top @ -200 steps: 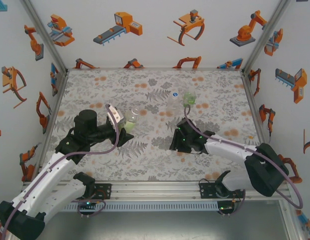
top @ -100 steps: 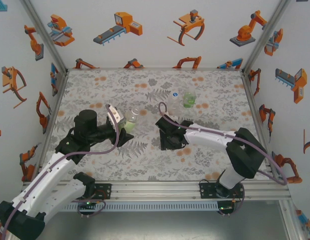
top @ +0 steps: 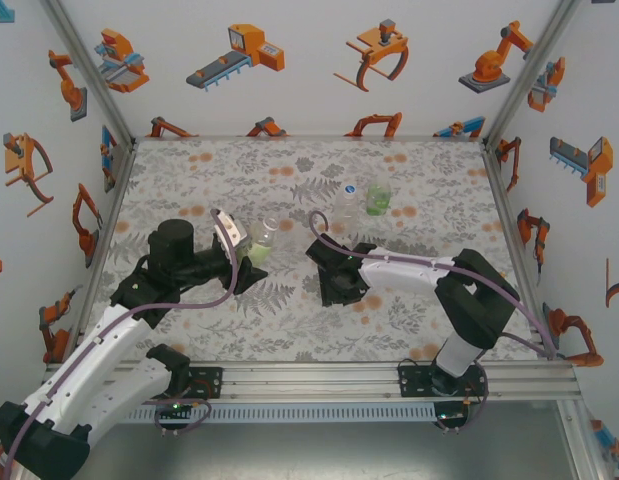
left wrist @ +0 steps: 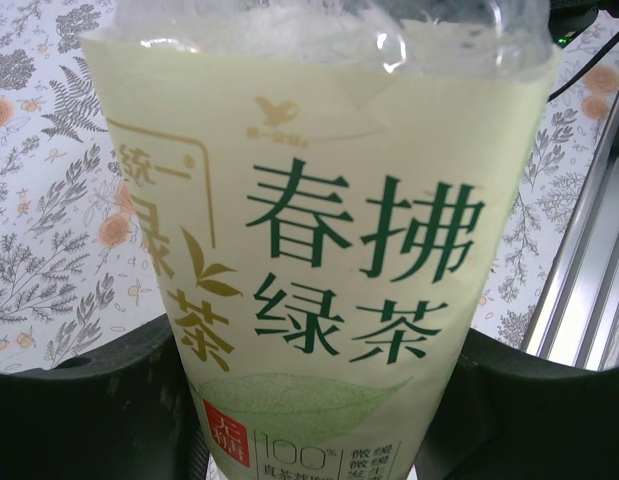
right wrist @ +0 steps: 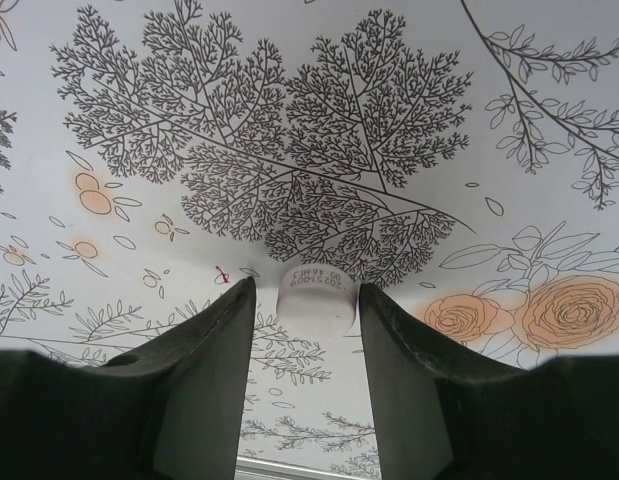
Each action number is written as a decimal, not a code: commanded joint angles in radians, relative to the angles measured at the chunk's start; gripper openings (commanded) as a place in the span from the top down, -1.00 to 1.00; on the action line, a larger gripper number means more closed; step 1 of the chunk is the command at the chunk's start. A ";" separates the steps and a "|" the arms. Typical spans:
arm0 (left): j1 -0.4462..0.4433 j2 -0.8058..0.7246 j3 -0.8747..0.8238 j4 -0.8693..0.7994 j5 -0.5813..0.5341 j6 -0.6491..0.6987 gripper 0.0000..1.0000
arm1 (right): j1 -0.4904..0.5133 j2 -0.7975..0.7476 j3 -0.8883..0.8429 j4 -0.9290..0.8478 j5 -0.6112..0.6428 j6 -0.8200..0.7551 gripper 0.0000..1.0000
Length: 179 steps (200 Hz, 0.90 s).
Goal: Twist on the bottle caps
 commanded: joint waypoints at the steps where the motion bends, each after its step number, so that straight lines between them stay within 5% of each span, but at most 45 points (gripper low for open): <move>1: 0.005 -0.001 0.032 -0.003 0.022 0.012 1.00 | 0.013 0.017 0.022 -0.036 0.000 -0.005 0.14; 112: 0.006 -0.004 0.030 -0.009 0.027 0.028 1.00 | 0.020 0.000 0.040 -0.052 0.009 -0.010 0.44; 179: -0.032 0.019 0.015 -0.030 0.087 0.146 1.00 | 0.014 -0.261 0.025 0.032 0.011 -0.188 0.57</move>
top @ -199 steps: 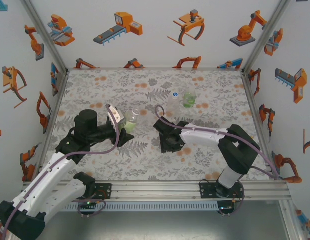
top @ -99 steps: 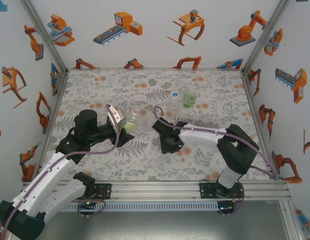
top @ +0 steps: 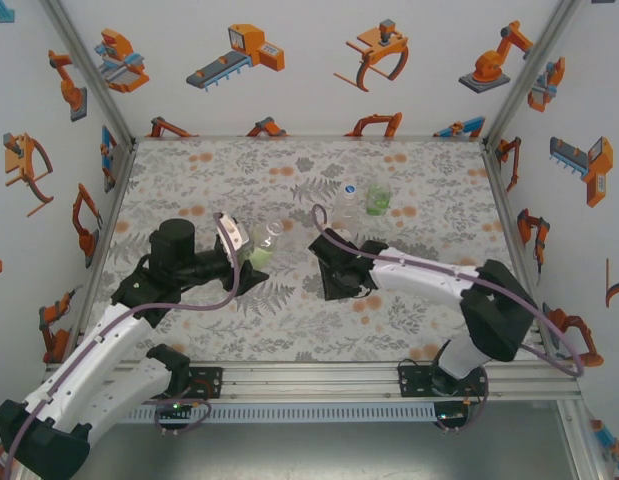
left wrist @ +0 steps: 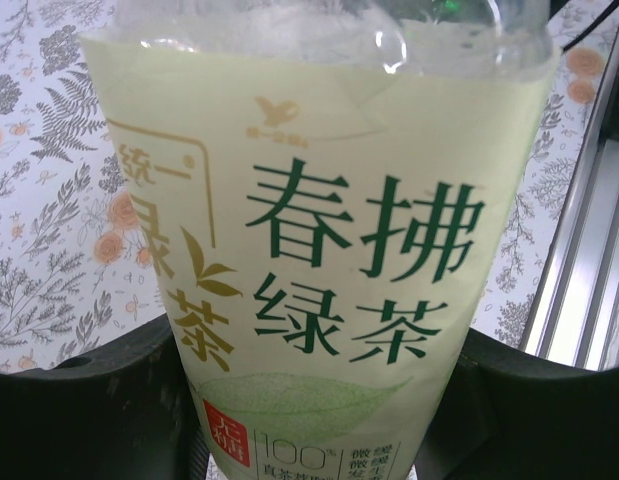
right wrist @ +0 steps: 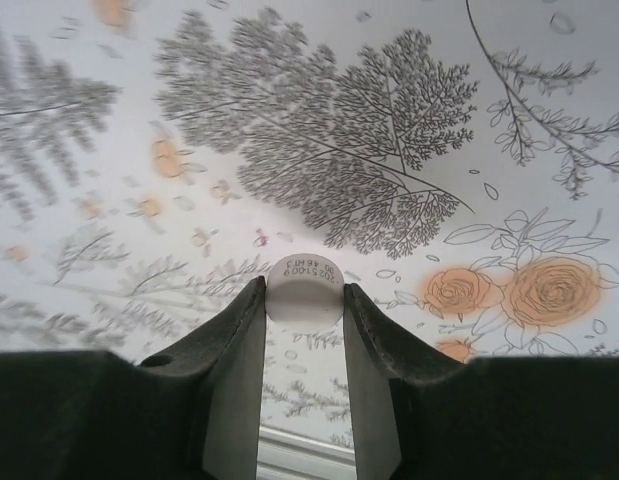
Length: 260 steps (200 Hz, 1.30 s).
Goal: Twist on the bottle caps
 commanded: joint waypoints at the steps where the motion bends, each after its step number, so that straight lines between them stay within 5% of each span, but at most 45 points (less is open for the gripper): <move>1: -0.026 0.010 0.015 -0.030 0.036 0.085 1.00 | 0.001 -0.126 0.005 0.053 0.009 -0.124 0.57; 51: -0.117 0.016 -0.001 -0.094 -0.015 0.245 1.00 | 0.001 -0.348 -0.011 0.193 -0.114 -0.436 0.68; 109: -0.165 -0.013 -0.020 -0.143 -0.046 0.354 1.00 | 0.001 -0.529 0.003 0.260 -0.443 -0.788 0.82; 165: -0.174 0.018 0.007 -0.188 -0.052 0.365 1.00 | 0.008 -0.535 0.043 0.292 -0.650 -0.936 0.87; 260: -0.177 0.036 0.015 -0.206 -0.036 0.365 1.00 | 0.023 -0.467 0.100 0.291 -0.728 -1.013 0.90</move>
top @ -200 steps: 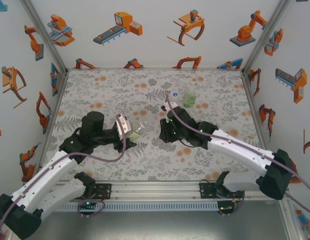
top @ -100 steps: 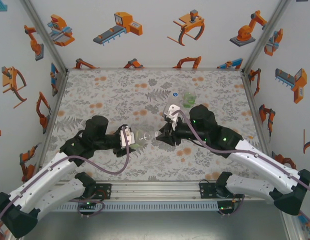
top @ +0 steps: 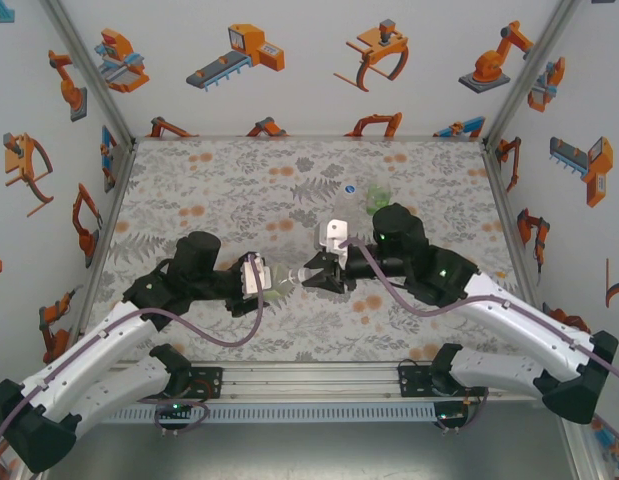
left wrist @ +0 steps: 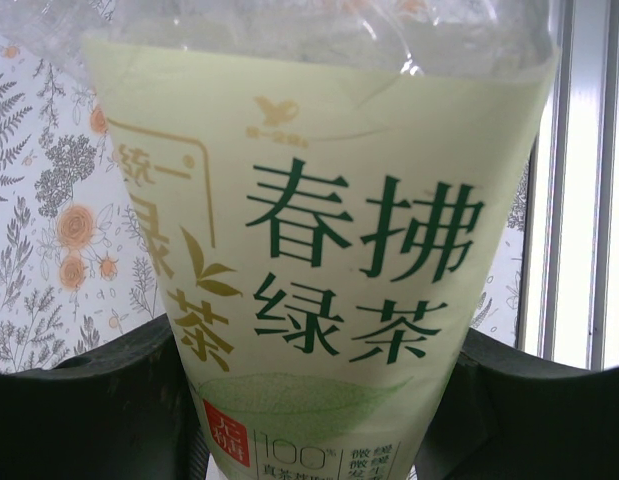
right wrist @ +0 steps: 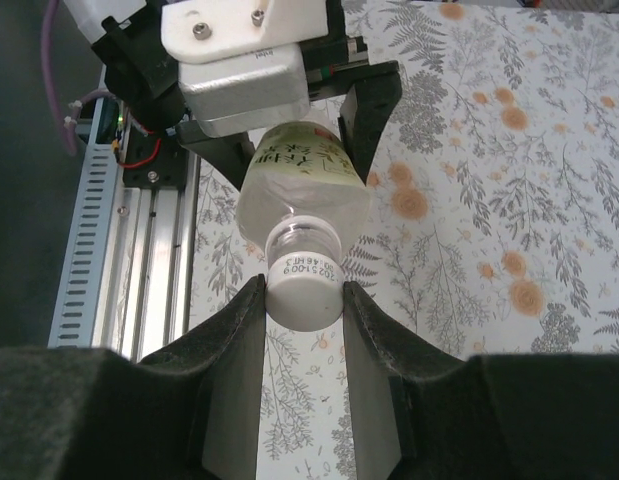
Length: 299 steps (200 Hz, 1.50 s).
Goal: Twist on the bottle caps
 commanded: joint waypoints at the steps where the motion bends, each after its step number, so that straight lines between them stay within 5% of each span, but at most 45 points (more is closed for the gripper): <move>1: -0.006 0.006 0.025 -0.020 0.017 0.024 1.00 | 0.010 0.015 0.042 0.022 -0.052 -0.032 0.90; 220: -0.006 -0.011 0.019 -0.010 0.097 0.031 1.00 | 0.025 0.082 0.091 -0.120 -0.142 -0.226 1.00; 299: -0.007 -0.031 0.006 0.026 0.040 0.008 1.00 | 0.060 0.078 -0.006 0.061 0.044 0.247 1.00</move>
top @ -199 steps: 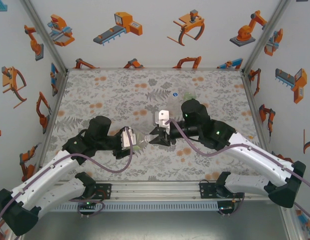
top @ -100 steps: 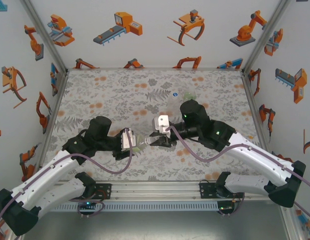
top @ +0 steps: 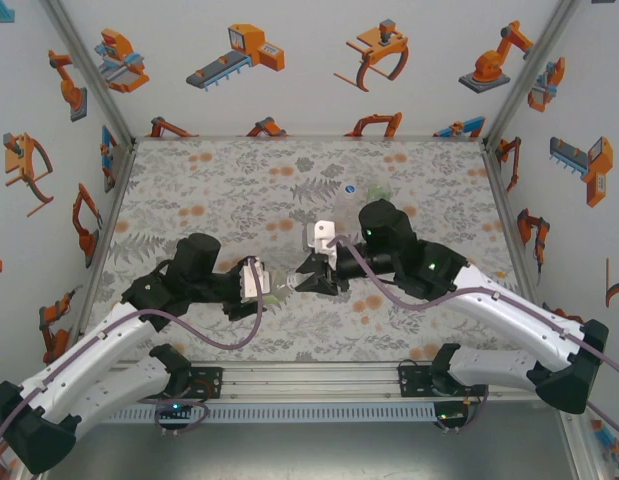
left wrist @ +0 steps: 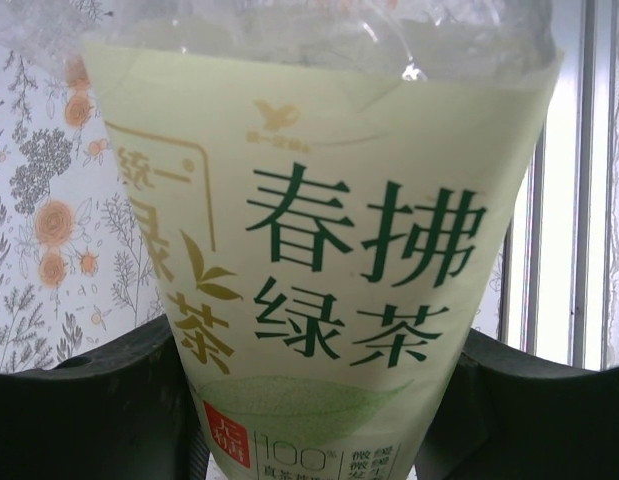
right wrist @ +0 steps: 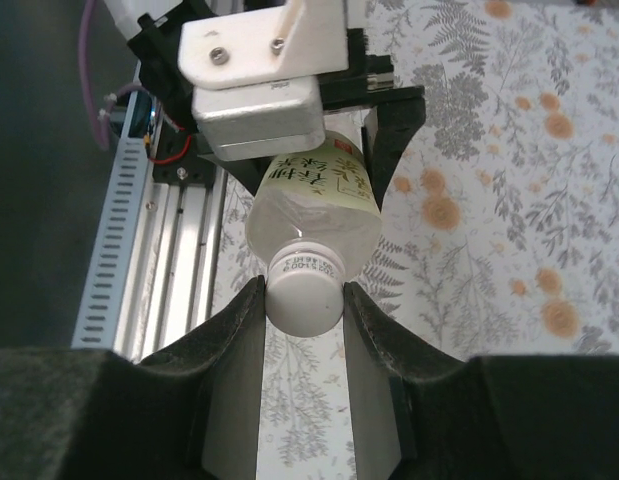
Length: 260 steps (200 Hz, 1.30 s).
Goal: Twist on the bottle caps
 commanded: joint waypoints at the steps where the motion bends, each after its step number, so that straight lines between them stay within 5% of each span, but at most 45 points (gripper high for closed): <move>1: -0.007 -0.018 0.006 0.079 0.028 -0.014 1.00 | 0.033 0.012 -0.049 0.081 0.076 0.216 1.00; 57: -0.007 -0.026 0.001 0.098 -0.017 -0.026 1.00 | 0.054 0.017 -0.085 0.103 0.303 0.615 1.00; 87: -0.006 -0.027 -0.002 0.103 -0.027 -0.026 1.00 | 0.054 0.049 -0.077 0.054 0.447 0.998 1.00; 136: -0.006 -0.018 -0.002 0.103 -0.025 -0.028 1.00 | 0.062 0.067 -0.095 0.033 0.495 1.551 1.00; 184: -0.007 -0.003 0.002 0.102 -0.016 -0.025 1.00 | 0.062 0.070 -0.045 -0.033 0.484 1.558 1.00; 228: -0.007 -0.003 0.002 0.101 -0.014 -0.025 1.00 | 0.062 0.057 0.018 -0.088 0.534 1.419 0.27; 260: -0.006 -0.002 0.004 0.098 -0.008 -0.022 1.00 | 0.062 0.048 0.048 -0.090 0.555 1.314 0.00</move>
